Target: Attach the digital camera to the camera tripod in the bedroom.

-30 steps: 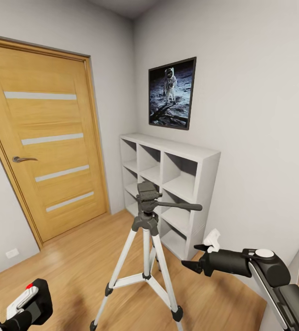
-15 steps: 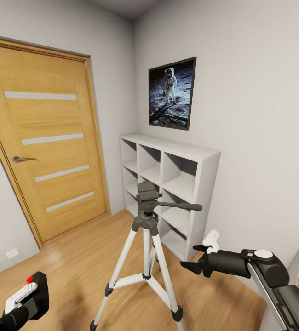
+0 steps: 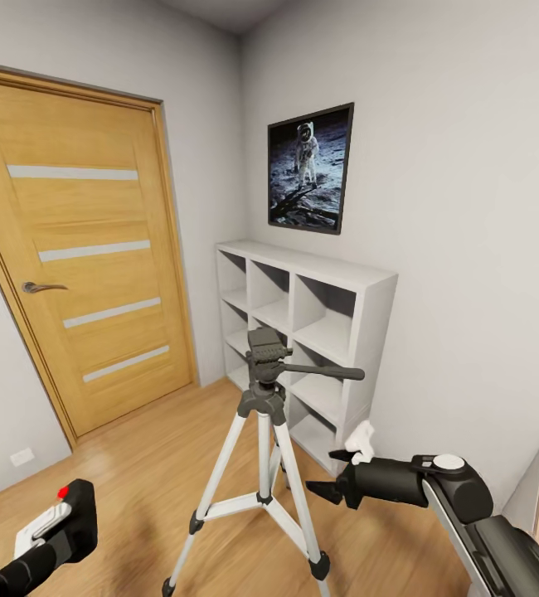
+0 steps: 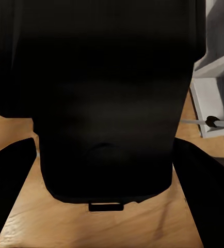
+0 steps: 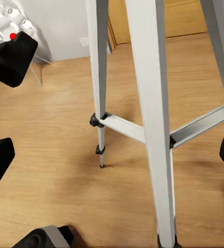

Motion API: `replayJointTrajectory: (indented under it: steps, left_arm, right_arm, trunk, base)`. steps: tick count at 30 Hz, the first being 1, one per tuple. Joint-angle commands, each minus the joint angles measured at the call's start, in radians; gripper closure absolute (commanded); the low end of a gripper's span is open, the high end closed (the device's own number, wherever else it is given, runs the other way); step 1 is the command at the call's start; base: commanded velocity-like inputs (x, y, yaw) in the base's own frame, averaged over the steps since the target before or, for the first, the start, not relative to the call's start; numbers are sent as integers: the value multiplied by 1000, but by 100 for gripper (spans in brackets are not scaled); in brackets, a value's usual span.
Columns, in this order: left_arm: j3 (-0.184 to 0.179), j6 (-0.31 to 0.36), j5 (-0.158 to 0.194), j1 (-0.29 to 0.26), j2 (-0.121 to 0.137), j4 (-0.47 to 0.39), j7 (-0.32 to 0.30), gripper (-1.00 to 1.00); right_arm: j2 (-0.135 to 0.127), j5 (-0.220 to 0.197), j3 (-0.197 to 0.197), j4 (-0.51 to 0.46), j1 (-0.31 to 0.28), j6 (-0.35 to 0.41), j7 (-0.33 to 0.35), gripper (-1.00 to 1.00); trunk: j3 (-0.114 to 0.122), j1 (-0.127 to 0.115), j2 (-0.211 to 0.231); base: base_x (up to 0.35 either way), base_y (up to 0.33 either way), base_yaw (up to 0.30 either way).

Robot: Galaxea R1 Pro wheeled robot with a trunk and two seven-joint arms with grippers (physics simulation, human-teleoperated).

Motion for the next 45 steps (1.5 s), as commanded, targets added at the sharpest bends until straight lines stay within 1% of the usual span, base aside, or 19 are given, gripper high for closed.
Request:
replayJointTrajectory:
  steps: [1, 2, 3, 5, 6, 7, 8, 10, 13, 14, 17, 21, 25, 26, 31, 35, 40, 42, 45]
  left_arm:
    - [-2, 1, 9, 0, 1, -1, 5, 100]
    - [-2, 1, 8, 0, 1, -2, -3, 100]
    - [-2, 0, 7, 0, 2, -4, -17, 100]
    - [-2, -1, 7, -1, 2, -5, -22, 100]
    - [-3, -7, 0, -1, 2, -6, -35, 100]
    - [-3, -7, 0, -1, 2, -6, -35, 100]
    - [-3, -12, -21, -1, 1, -7, -41, 100]
    - [-4, -23, -58, -1, -2, -8, -46, 100]
    - [-4, -55, -128, -1, -8, -13, -51, 100]
    - [-5, -98, -185, -1, -12, -16, -53, 100]
    - [-6, -124, -215, -1, -14, -18, -56, 100]
    - [-5, -143, -235, -1, -16, -19, -58, 100]
    - [-5, -152, -244, -1, -17, -19, -56, 100]
    - [-4, -155, -246, -1, -16, -19, -56, 100]
    - [-4, -158, -249, -1, -14, -19, -56, 100]
    - [-5, -159, -250, -1, -11, -19, -60, 100]
    - [-6, -160, -255, -1, -6, -19, -94, 100]
    - [-6, -160, -272, -1, -3, -19, -109, 100]
    - [-4, -159, -312, -1, -2, -18, -122, 100]
  right_arm:
    - [0, -1, 1, 0, -1, 7, 1, -100]
    - [3, 0, 3, 4, -2, 6, -9, -100]
    - [13, 1, 6, 13, -3, 5, -28, -100]
    - [19, 1, 8, 16, -4, 5, -35, -100]
    - [32, 2, 12, 23, -5, 4, -50, -100]
    - [32, 2, 12, 23, -5, 4, -50, -100]
    - [39, 2, 15, 26, -5, 3, -57, -100]
    - [42, 4, 16, 28, -5, 1, -63, -100]
    - [46, 9, 17, 29, -5, -11, -68, -100]
    - [48, 14, 18, 31, -5, -26, -71, -100]
    - [55, 23, 18, 50, -6, -40, -76, -100]
    - [87, 41, 15, 101, -8, -77, -80, -100]
    - [119, 60, 14, 133, -9, -111, -81, -100]
    - [128, 71, 16, 144, -8, -120, -82, -100]
    - [146, 116, 17, 167, -8, -133, -84, -100]
    - [172, 149, 16, 195, -9, -139, -84, -100]
    - [198, 180, 14, 244, -13, -170, -87, -100]
    - [204, 187, 13, 261, -18, -189, -87, -100]
    - [211, 193, 12, 275, -23, -208, -88, -100]
  trunk:
    - [0, 0, -1]
    - [0, 0, -1]
    - [0, 0, -1]
    - [0, 0, -1]
    - [0, 0, -1]
    - [0, 0, -1]
    - [0, 0, -1]
    - [0, 0, -1]
    - [0, 0, -1]
    - [0, 0, -1]
    - [0, 0, -1]
    - [0, 0, -1]
    - [0, 0, -1]
    - [0, 0, -1]
    - [0, 0, -1]
    - [0, 0, -1]
    - [0, 0, -1]
    - [0, 0, -1]
    - [0, 0, -1]
  base:
    - [0, 0, 0]
    - [0, 0, 0]
    - [0, 0, 0]
    - [0, 0, 0]
    - [0, 0, 0]
    - [0, 0, 0]
    - [0, 0, 0]
    - [0, 0, 0]
    - [0, 0, 0]
    - [0, 0, 0]
    - [0, 0, 0]
    - [0, 0, 0]
    - [0, 0, 0]
    - [0, 0, 0]
    - [0, 0, 0]
    - [0, 0, 0]
    - [0, 0, 0]
    - [0, 0, 0]
    - [0, 0, 0]
